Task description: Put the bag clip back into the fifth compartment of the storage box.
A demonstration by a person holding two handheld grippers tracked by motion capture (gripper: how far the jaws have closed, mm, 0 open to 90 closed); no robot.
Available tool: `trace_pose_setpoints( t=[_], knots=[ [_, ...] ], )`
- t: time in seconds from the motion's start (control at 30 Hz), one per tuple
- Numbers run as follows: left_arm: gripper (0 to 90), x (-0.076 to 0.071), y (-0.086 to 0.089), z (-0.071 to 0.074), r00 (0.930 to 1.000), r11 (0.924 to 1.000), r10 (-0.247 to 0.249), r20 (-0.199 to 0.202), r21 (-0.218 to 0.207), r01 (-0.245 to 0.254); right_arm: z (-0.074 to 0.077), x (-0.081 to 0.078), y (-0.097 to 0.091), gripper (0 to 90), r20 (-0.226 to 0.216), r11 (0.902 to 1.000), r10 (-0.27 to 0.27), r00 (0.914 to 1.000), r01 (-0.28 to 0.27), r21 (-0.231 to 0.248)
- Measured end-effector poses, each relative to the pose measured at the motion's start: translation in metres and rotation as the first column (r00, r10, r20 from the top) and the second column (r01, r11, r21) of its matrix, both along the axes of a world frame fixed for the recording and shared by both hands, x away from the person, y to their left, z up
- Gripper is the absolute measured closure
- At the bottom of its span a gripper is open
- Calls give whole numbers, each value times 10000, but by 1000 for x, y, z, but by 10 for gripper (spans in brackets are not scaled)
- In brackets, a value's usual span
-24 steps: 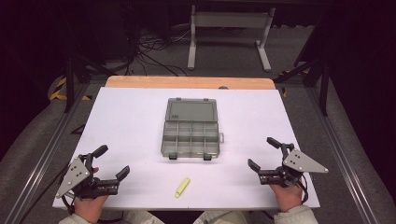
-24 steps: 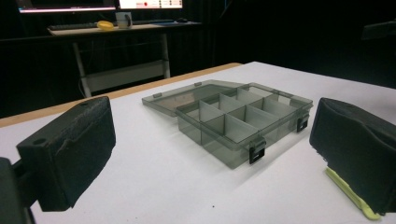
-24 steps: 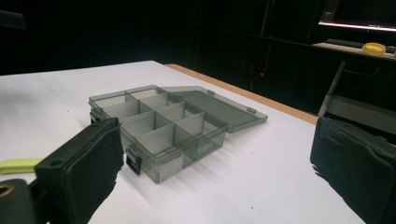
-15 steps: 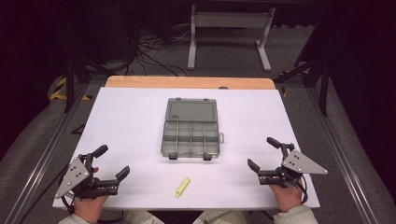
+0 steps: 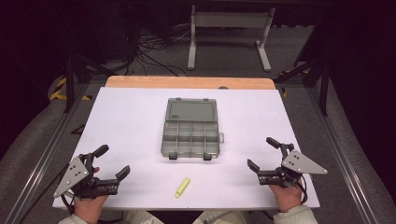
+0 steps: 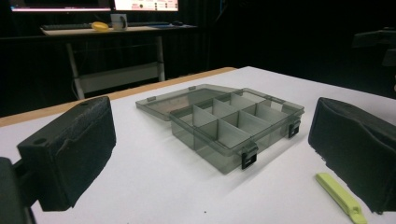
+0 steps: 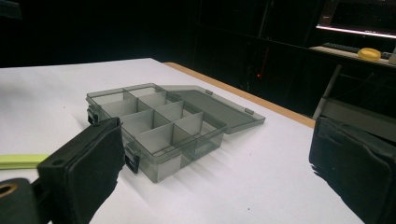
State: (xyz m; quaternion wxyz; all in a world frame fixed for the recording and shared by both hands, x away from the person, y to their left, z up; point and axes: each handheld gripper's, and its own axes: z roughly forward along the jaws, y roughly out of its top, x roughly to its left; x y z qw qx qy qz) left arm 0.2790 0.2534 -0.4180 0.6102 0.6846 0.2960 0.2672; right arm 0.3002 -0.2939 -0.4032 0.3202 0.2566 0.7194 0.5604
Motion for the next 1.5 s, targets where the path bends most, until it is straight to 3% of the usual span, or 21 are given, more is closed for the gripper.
trace_pose_setpoints(
  t=[0.1,0.2,0.6,1.03,1.17,1.23,1.37,1.5],
  knots=[
    [16,4,-5,2,9998,9999,-120,-153,-52,119,0,0,0,38,12,10000,-8,10000,8,-22],
    [19,9,-11,7,9990,9980,-293,-347,-565,273,-1,1,0,38,-57,10000,-25,10000,25,79],
    [19,20,-32,18,9969,9968,-702,-354,-405,687,-2,3,0,39,-146,9999,55,9999,-54,104],
    [18,33,-64,34,9901,9897,-1382,-252,-402,1371,-1,2,-2,38,-137,9999,39,9999,-37,153],
    [16,36,-78,34,9849,9851,-1705,-313,-262,1697,0,2,-2,38,-153,9999,39,9999,-38,123],
    [10,38,-87,34,9769,9775,-2110,-340,-144,2106,0,2,-3,38,-85,9999,12,10000,-11,132],
    [12,36,-97,35,9706,9708,-2397,-200,-24,2397,0,2,-4,38,-69,9999,13,10000,-12,156],
    [7,37,-105,36,9644,9651,-2617,-374,2,2619,0,2,-3,38,-98,9999,25,9999,-23,165]
  ],
)
